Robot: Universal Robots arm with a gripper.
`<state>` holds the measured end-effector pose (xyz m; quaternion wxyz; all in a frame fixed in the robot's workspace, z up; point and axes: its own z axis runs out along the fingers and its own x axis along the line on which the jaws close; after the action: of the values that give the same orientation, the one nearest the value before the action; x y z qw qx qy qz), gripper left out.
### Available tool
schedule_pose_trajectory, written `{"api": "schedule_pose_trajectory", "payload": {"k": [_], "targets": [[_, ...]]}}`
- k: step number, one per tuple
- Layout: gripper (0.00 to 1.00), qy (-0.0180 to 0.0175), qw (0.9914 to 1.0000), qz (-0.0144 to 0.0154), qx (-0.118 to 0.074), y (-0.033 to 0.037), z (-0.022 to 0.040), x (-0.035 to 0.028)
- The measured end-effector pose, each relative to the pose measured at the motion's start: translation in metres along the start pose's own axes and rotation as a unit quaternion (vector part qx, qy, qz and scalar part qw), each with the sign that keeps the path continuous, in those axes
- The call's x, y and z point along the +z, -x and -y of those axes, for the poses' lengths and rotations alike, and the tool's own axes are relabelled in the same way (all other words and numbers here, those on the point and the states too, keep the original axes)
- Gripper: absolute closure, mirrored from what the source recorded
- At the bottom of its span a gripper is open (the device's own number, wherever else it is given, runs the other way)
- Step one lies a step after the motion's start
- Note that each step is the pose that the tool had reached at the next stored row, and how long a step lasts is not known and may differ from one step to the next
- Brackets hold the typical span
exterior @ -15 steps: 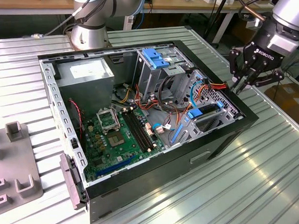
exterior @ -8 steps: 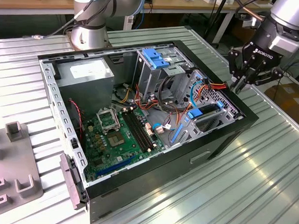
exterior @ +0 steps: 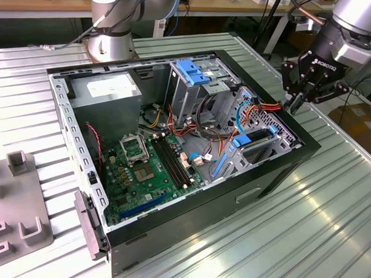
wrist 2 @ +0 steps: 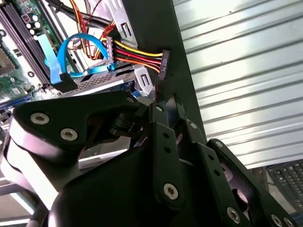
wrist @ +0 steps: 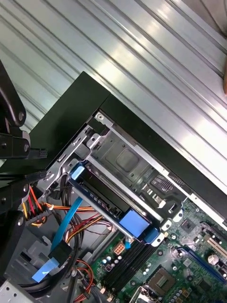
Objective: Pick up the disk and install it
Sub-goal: 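Insert the first disk wire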
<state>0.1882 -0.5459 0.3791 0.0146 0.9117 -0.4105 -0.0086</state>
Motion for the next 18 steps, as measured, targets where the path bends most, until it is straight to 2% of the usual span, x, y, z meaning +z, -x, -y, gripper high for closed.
{"api": "schedule_pose_trajectory", "payload": {"k": [2, 6, 7, 9, 14, 16, 18], "targets": [[0.76, 0.0000, 0.99993, -0.0004, -0.012, 0.0018, 0.0016, 0.0001], [0.76, -0.0002, 0.99988, -0.0008, -0.015, 0.0042, 0.0037, 0.0001], [0.75, -0.0002, 0.99988, -0.0007, -0.016, 0.0045, 0.0040, 0.0001], [0.63, -0.0002, 0.99987, -0.0008, -0.016, 0.0050, 0.0045, 0.0001], [0.63, -0.0005, 0.99984, -0.0011, -0.018, 0.0074, 0.0066, 0.0001], [0.63, -0.0020, 0.99982, -0.0026, -0.019, 0.0105, 0.0095, 0.0002], [0.63, -0.0038, 0.99946, -0.0052, -0.032, 0.0116, 0.0103, 0.0012]]}}
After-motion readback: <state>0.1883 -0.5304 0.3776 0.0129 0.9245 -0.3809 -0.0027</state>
